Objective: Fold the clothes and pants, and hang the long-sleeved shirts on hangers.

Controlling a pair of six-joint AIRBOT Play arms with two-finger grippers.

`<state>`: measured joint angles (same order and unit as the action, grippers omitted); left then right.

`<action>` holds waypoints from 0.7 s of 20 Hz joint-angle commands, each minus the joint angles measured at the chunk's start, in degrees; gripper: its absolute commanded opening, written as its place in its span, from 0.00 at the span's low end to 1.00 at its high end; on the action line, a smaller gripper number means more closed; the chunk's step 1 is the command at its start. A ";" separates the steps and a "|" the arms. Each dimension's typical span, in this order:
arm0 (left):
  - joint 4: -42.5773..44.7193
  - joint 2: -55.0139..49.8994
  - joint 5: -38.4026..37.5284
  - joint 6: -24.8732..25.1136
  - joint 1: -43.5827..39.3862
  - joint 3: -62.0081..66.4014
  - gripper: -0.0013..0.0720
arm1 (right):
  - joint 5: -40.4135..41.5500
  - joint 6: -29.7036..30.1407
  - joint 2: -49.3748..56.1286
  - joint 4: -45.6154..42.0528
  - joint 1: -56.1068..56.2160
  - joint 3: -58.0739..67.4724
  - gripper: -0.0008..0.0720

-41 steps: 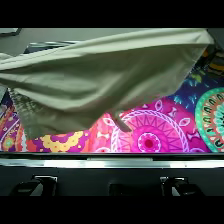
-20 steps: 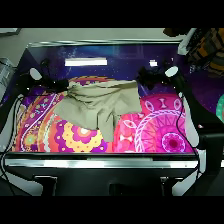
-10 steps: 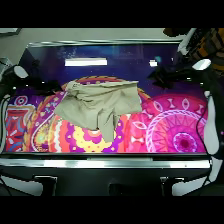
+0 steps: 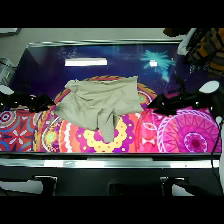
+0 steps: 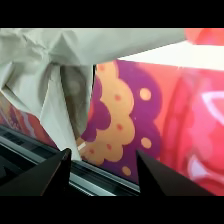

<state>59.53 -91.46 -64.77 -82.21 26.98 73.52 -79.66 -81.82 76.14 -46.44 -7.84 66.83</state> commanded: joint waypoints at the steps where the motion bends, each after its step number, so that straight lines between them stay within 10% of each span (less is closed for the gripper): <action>1: -4.11 -2.19 3.50 4.48 0.96 -3.74 0.75 | 3.61 0.52 -6.69 0.96 4.79 -11.21 0.67; 8: -4.09 -5.42 3.39 4.50 0.28 -4.28 0.69 | 10.64 -3.26 -7.19 0.76 16.31 -12.70 0.68; 11: -4.11 -5.42 3.58 4.92 -0.04 -4.26 0.17 | 13.29 -5.05 -7.02 0.57 21.97 -13.16 0.82; 14: -4.11 -5.42 3.48 4.92 -0.04 -4.26 0.13 | 16.94 -7.06 -6.16 0.87 26.80 -15.34 0.82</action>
<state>55.46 -96.73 -61.32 -77.49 27.05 69.32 -66.50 -86.72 69.34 -45.65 14.28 53.04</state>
